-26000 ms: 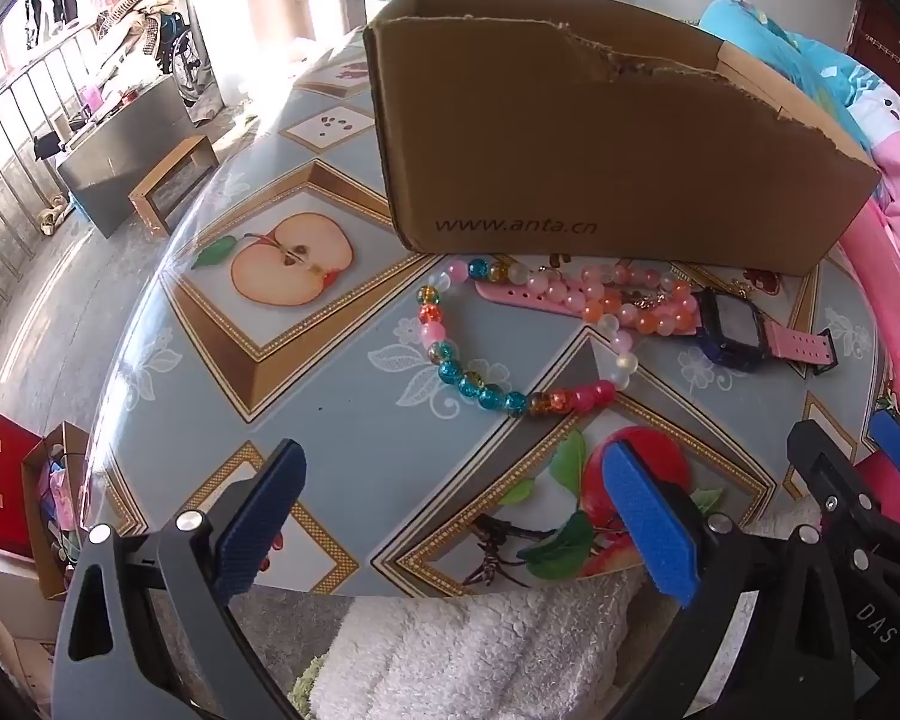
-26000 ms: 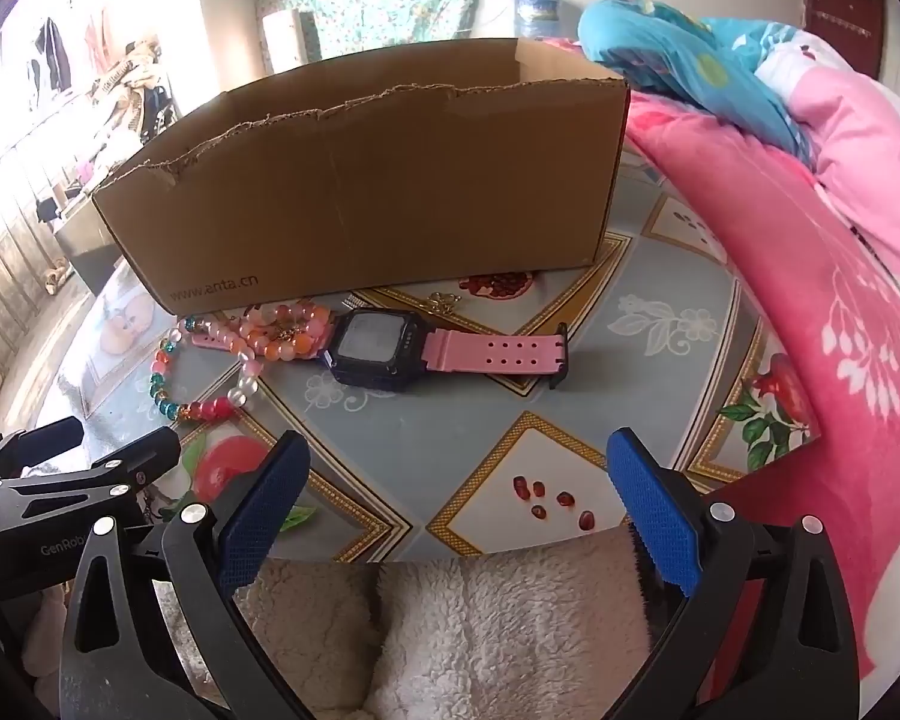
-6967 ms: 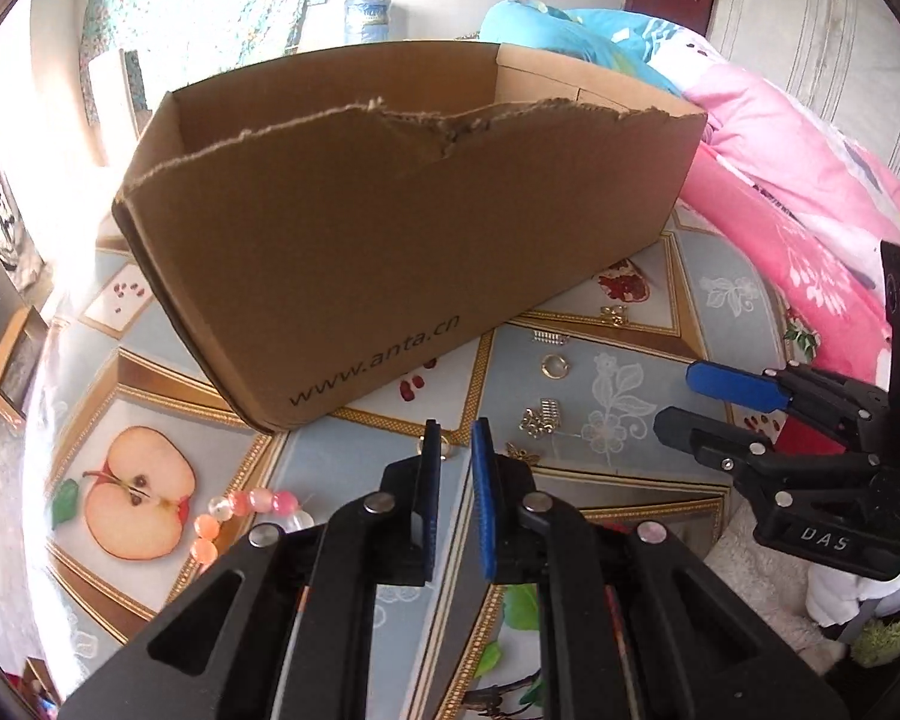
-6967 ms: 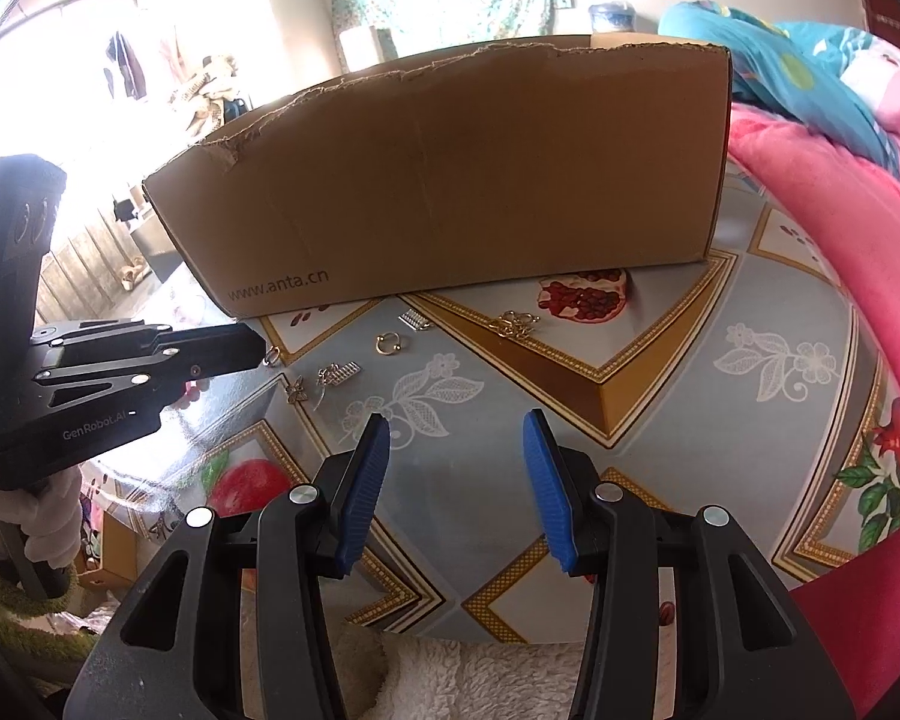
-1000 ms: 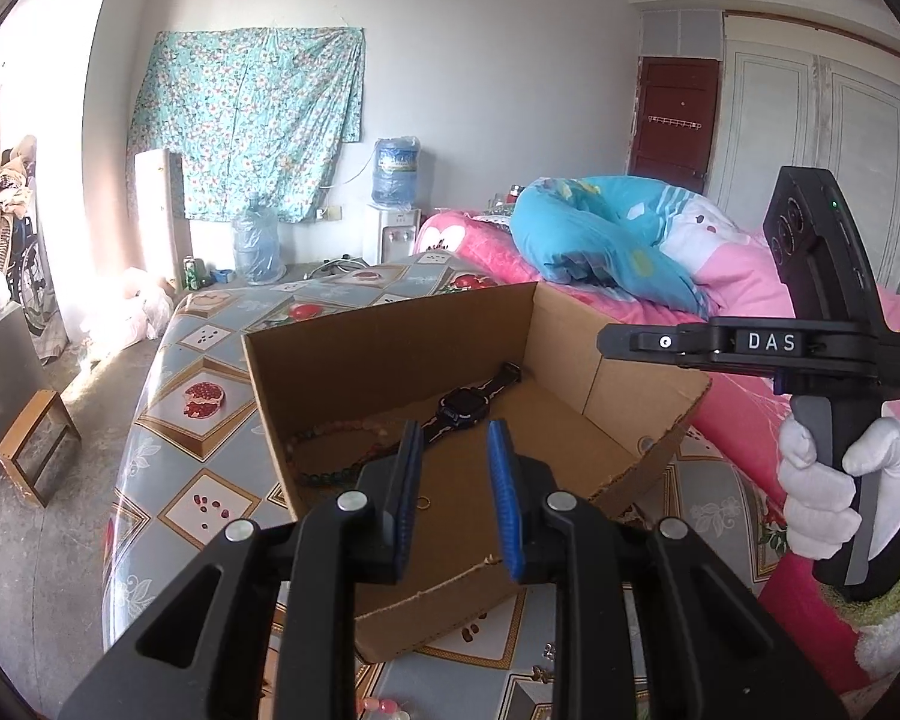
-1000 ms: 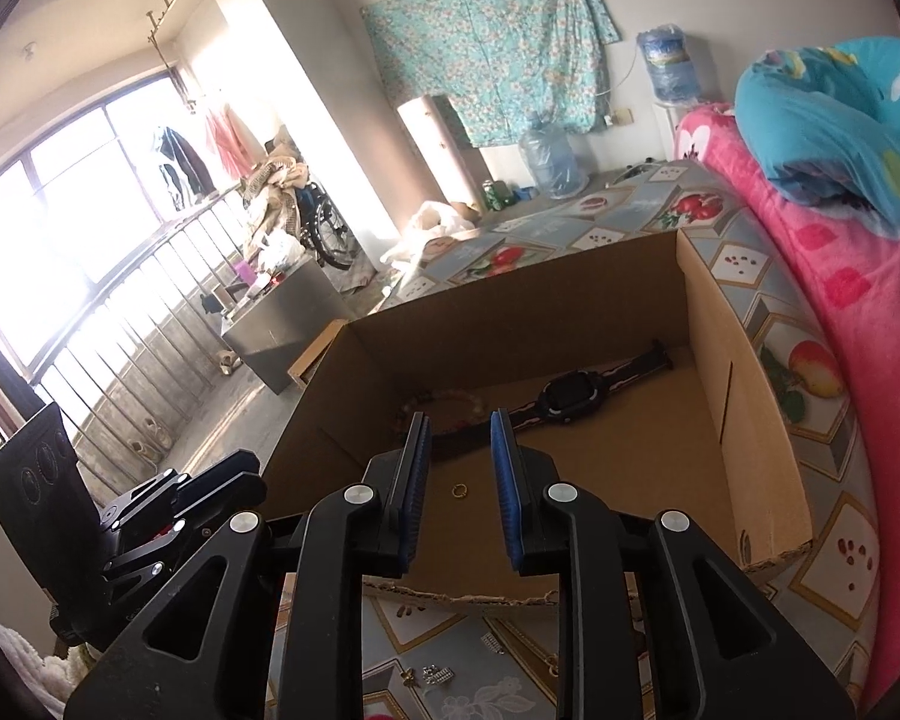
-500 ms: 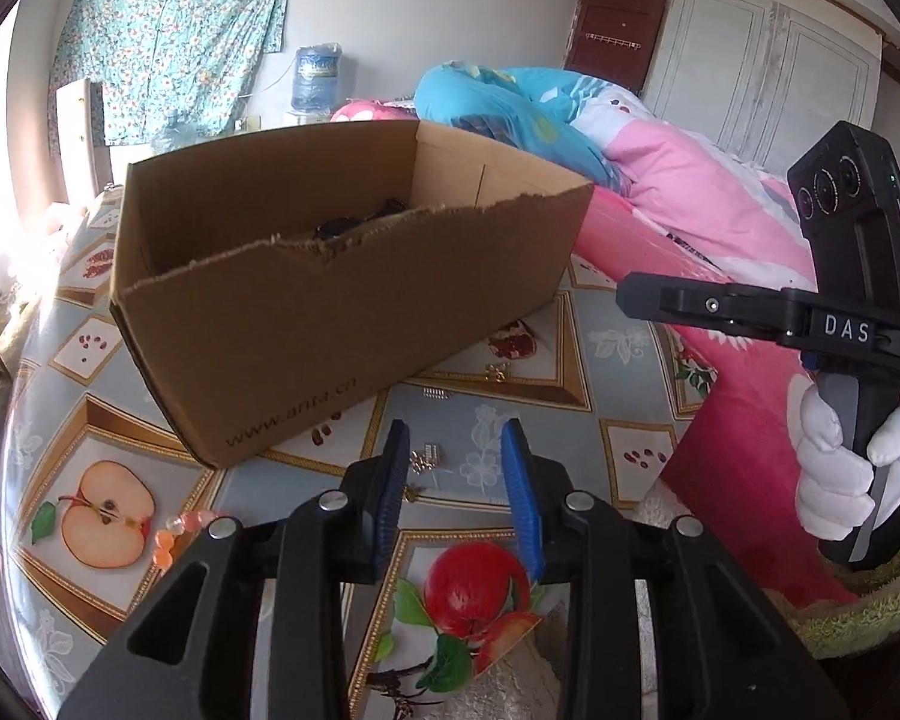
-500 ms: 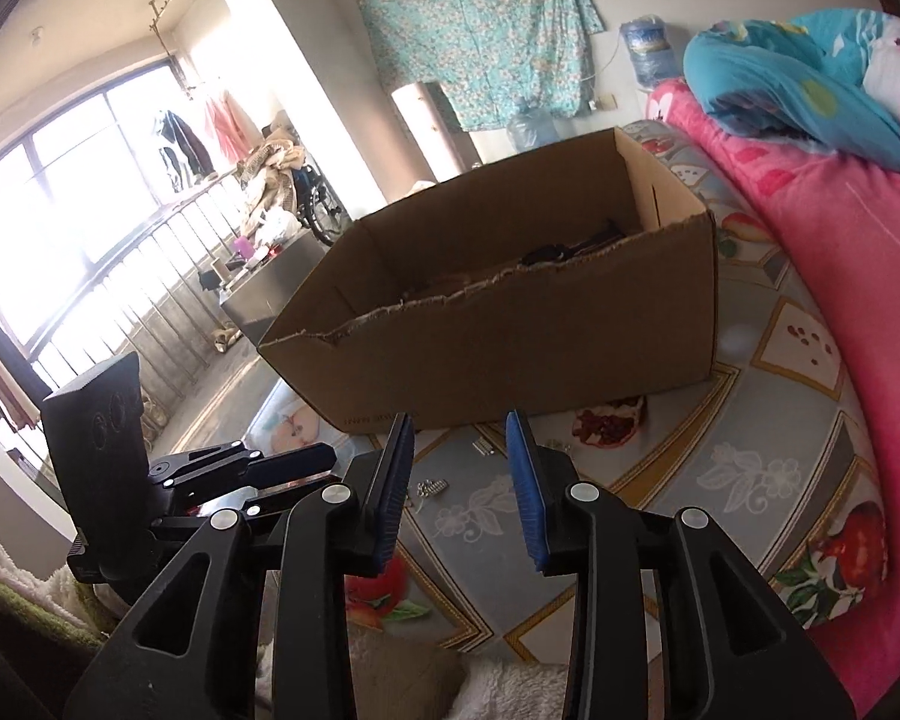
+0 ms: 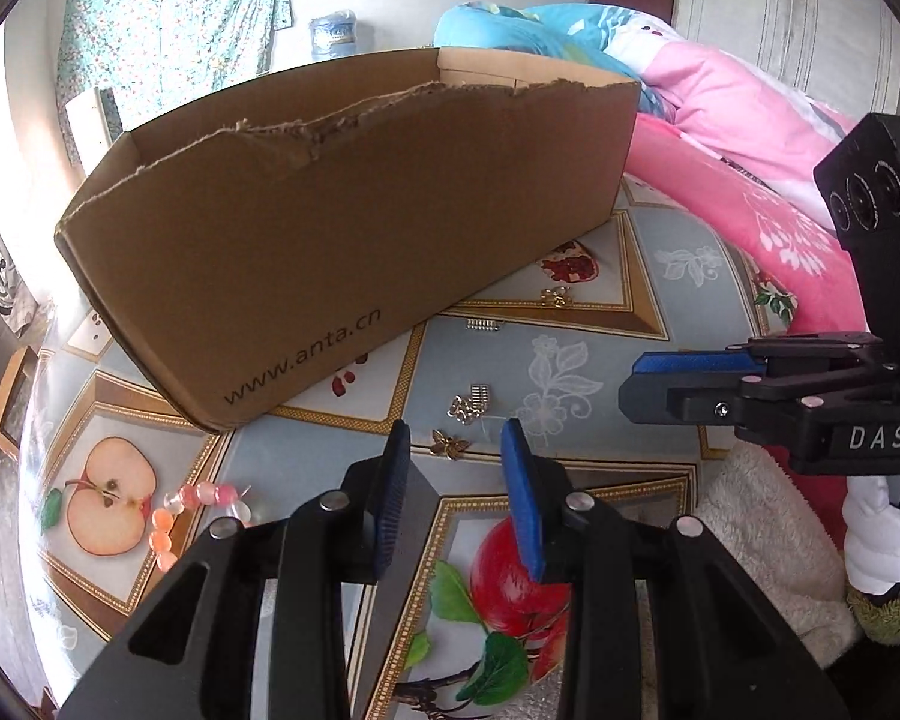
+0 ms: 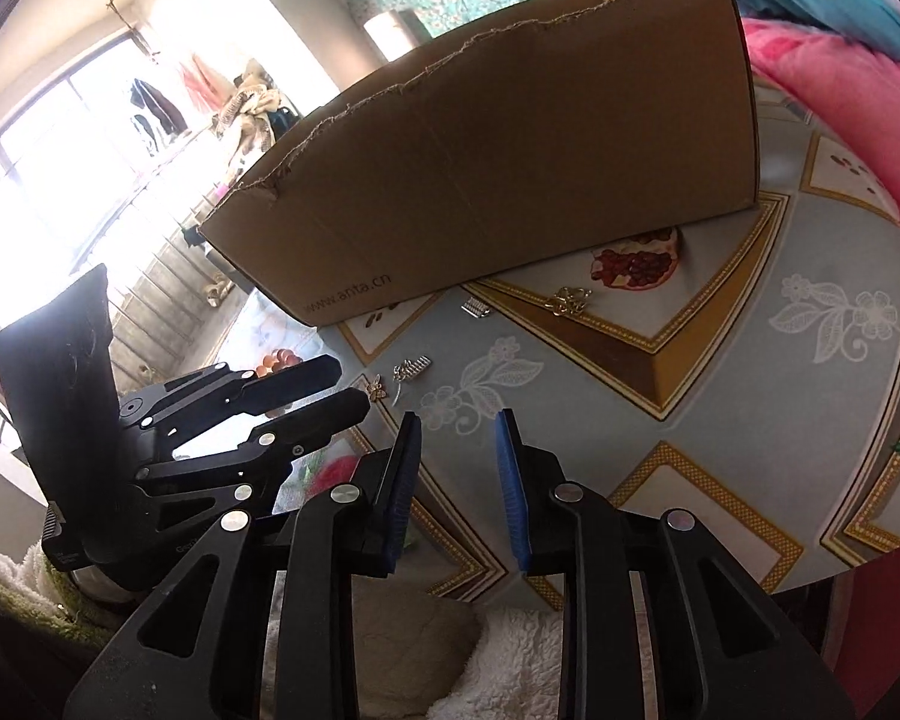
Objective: Organize jewelry
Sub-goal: 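Move the left gripper back over the table toward the gold charms, then lower the left gripper onto a small gold chain charm and close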
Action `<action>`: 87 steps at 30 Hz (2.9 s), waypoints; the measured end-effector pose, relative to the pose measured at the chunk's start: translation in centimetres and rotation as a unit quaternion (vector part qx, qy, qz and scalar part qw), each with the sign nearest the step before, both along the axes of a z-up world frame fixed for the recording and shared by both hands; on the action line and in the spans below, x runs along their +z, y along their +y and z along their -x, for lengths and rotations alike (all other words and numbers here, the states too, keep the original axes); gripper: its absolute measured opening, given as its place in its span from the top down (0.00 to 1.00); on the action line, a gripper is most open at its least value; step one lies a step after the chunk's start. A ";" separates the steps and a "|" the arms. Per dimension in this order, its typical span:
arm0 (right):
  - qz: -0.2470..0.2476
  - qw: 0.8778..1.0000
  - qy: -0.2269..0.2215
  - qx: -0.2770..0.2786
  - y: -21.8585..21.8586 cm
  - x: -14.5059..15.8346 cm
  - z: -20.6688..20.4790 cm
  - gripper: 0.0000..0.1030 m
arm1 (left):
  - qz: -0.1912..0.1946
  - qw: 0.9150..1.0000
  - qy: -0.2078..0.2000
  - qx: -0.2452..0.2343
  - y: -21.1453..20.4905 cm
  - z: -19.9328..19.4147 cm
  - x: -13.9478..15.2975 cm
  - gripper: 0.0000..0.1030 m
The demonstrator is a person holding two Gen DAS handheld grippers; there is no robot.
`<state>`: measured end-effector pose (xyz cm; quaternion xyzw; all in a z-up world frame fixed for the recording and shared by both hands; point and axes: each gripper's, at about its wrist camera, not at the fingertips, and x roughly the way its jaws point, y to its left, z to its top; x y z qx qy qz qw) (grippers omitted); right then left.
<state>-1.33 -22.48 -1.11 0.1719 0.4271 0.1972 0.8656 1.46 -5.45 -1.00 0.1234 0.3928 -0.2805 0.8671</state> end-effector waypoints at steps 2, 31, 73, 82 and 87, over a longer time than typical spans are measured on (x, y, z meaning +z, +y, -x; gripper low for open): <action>-0.006 1.000 0.002 0.000 -0.1 -0.3 0.0 0.76 | -0.011 1.000 0.002 0.001 -0.3 -0.3 -0.2 0.70; 0.010 1.000 0.000 0.012 1.2 0.1 0.3 0.75 | 0.011 0.999 0.035 0.023 1.3 -1.1 -0.3 0.95; 0.235 0.965 -0.066 0.091 16.0 0.0 0.2 0.83 | 0.085 0.993 0.039 0.078 6.9 -1.3 0.9 0.95; 0.241 0.965 -0.056 0.084 16.7 0.0 -0.4 0.91 | 0.086 0.992 0.034 0.083 7.1 -1.0 1.1 0.95; 0.234 0.967 -0.051 0.082 16.6 0.2 -0.6 0.98 | 0.085 0.992 0.033 0.083 7.0 -0.9 1.2 0.95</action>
